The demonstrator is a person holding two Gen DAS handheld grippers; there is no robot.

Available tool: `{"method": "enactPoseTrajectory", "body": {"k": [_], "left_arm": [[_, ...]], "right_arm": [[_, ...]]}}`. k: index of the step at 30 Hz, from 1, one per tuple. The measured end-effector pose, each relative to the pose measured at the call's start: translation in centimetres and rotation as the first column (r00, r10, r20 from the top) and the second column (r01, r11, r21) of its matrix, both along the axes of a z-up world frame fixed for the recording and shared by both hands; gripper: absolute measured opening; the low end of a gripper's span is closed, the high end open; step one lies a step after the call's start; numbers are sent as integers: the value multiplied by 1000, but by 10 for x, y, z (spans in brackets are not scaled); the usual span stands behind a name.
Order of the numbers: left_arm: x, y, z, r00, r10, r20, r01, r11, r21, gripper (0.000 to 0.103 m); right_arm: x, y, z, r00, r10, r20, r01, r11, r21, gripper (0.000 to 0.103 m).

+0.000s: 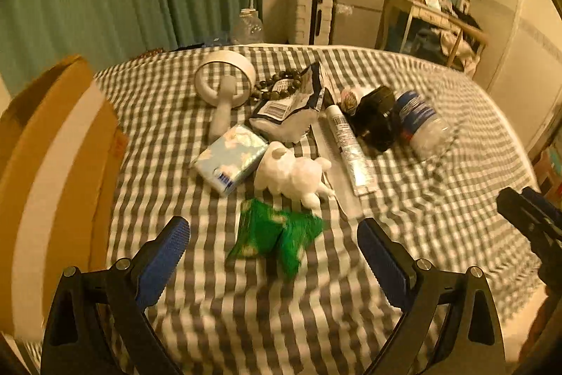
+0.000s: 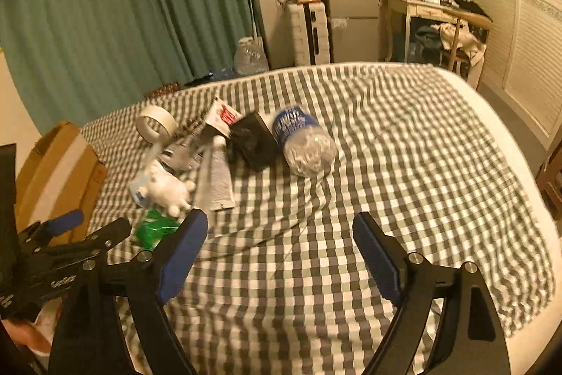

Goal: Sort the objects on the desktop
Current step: 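Grasp the white plush toy with the left tool while the right tool grasps the floss-pick bottle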

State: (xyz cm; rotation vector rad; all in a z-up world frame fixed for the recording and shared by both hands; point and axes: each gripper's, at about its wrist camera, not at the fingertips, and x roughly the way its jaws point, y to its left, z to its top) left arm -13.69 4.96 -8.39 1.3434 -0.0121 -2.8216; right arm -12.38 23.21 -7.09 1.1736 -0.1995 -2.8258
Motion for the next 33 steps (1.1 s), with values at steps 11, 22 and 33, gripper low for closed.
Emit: {"method": "enactPoseTrajectory", "body": {"k": [11, 22, 33], "left_arm": [[-44, 10, -40, 996, -78, -30, 75, 992, -106, 99], [-63, 8, -63, 994, -104, -40, 102, 993, -60, 99], [-60, 8, -63, 985, -137, -102, 132, 990, -49, 81]], "right_arm": [[-55, 11, -24, 999, 50, 9, -50, 998, 27, 85], [-130, 18, -34, 998, 65, -21, -65, 998, 8, 85], [-176, 15, -66, 997, 53, 60, -52, 998, -21, 81]]}}
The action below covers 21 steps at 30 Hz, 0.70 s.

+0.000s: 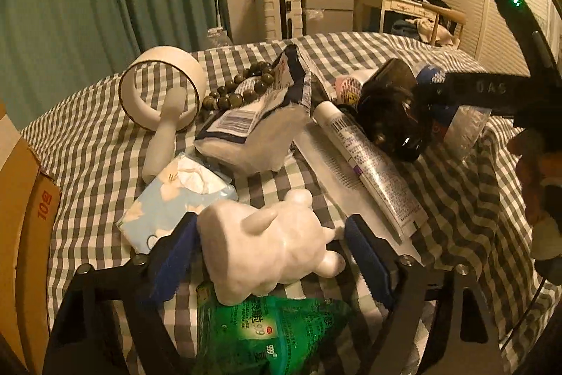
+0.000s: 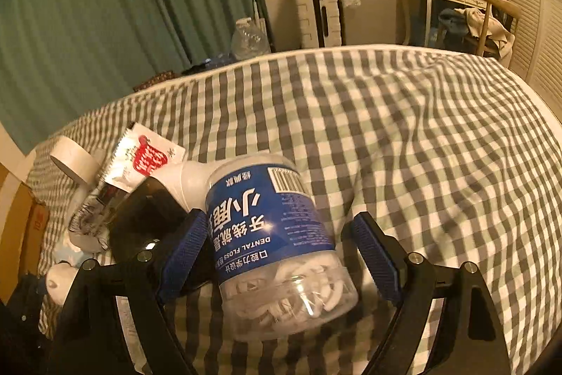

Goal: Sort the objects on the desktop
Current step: 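Grasp the white plush toy with the left tool while the right tool grasps the floss-pick bottle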

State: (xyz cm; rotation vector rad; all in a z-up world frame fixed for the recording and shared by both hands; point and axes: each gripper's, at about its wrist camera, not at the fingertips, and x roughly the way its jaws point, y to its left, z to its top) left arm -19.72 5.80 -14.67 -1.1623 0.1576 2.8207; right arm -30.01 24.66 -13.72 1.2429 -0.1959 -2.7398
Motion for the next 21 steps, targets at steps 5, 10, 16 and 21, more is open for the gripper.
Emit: {"method": "enactPoseTrajectory", "body": {"k": [5, 10, 16, 21], "left_arm": [[-1, -13, 9, 1000, 22, -20, -21, 998, 52, 68], [5, -21, 13, 999, 38, -9, -37, 997, 64, 68], [22, -19, 32, 998, 39, -44, -37, 998, 45, 67], [41, -25, 58, 996, 57, -73, -49, 993, 105, 66]], "right_arm": [[19, 1, 0, 998, -59, 29, 60, 998, -29, 66], [64, -2, 0, 993, -92, 79, 92, 996, 8, 66], [113, 1, 5, 983, -129, 132, 129, 992, 7, 65], [148, -2, 34, 987, -127, 102, 131, 991, -29, 63]]}}
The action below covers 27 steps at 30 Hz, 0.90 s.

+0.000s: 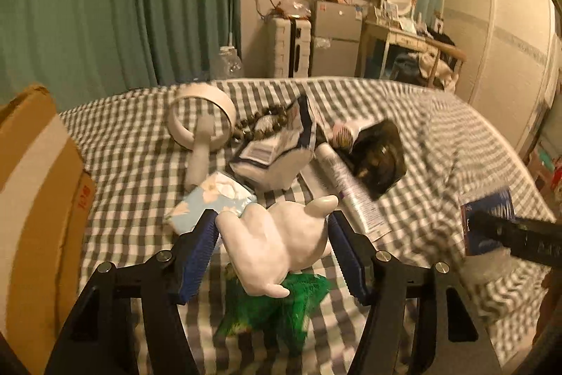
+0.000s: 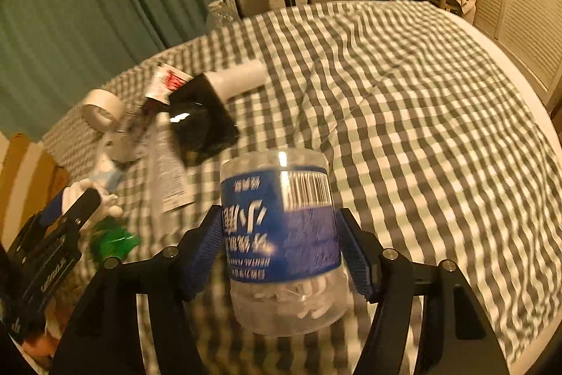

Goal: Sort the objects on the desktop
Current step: 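Grasp the white plush toy with the left tool while the right tool grasps the floss-pick bottle, then carry the plush toy and floss-pick bottle to the cardboard box and release both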

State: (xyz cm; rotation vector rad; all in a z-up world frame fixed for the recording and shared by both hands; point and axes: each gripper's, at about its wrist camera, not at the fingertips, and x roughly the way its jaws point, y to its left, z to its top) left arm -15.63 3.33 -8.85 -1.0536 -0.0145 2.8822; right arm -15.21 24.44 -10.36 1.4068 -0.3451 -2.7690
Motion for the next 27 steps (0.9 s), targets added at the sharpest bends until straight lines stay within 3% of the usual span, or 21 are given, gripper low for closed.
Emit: {"method": "enactPoseTrajectory", "body": {"k": [9, 18, 24, 27], "left_arm": [[36, -15, 42, 999, 45, -30, -42, 994, 98, 66], [69, -32, 95, 995, 55, -85, -44, 991, 126, 66], [84, -73, 140, 991, 84, -107, -65, 983, 174, 66], [94, -102, 165, 986, 92, -136, -71, 985, 155, 66]], "right_arm": [[45, -11, 38, 999, 20, -51, -20, 1000, -10, 62], [78, -30, 79, 990, 64, -129, -66, 998, -11, 62], [99, -70, 132, 962, 159, -221, -171, 985, -33, 62], [106, -106, 159, 933, 235, -274, -249, 968, -15, 62]]}}
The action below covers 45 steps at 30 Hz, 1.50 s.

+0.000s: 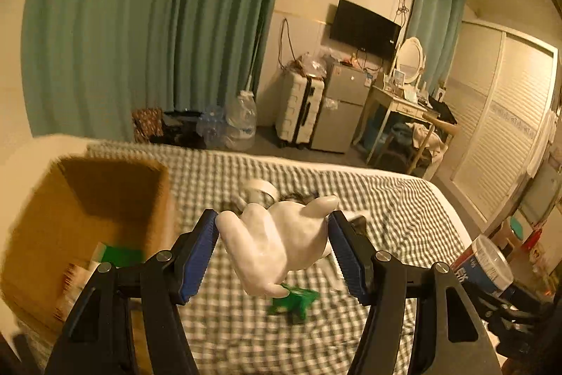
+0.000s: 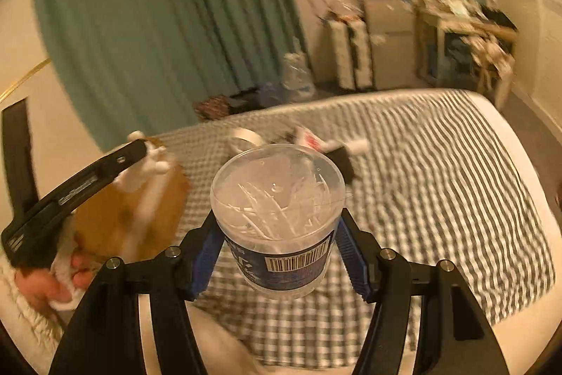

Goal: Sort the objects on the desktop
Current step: 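Carry the plush toy and floss-pick bottle to the cardboard box and release both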

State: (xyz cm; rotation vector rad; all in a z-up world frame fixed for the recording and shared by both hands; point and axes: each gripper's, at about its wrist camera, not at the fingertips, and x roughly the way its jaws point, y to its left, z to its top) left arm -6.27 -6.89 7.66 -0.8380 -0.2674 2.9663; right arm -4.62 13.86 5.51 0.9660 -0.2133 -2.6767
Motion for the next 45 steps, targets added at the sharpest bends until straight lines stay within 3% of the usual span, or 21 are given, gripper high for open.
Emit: {"method": "enactPoseTrajectory", "body": {"k": [6, 10, 14, 21, 27, 30, 34, 40, 45], "left_arm": [[14, -64, 32, 1000, 15, -1, -15, 994, -109, 66], [15, -116, 36, 997, 76, 30, -73, 994, -78, 66], [9, -152, 16, 989, 125, 75, -118, 988, -95, 66], [-1, -197, -44, 964, 186, 192, -173, 981, -85, 66], [3, -220, -72, 951, 195, 241, -182, 980, -75, 73], [1, -219, -77, 950, 182, 253, -168, 983, -78, 82], [2, -209, -75, 954, 161, 252, -143, 986, -90, 83], [17, -174, -55, 972, 110, 207, -87, 989, -118, 91], [26, -120, -33, 985, 46, 169, -29, 994, -101, 95]], "right_arm": [[-4, -78, 29, 981, 192, -25, -193, 978, -77, 62], [-13, -146, 31, 956, 291, -16, -292, 956, -42, 62], [-30, -198, 9, 932, 356, 62, -352, 933, -70, 62], [-49, -261, -41, 900, 400, 173, -396, 916, -58, 62], [-53, -276, -60, 887, 390, 248, -400, 917, -13, 65], [-49, -269, -54, 897, 388, 210, -393, 919, -22, 65], [-44, -256, -33, 920, 356, 161, -358, 933, -17, 68], [-38, -214, 0, 953, 291, 79, -290, 957, -26, 68], [-32, -152, 11, 985, 173, 27, -173, 985, 9, 68]]}}
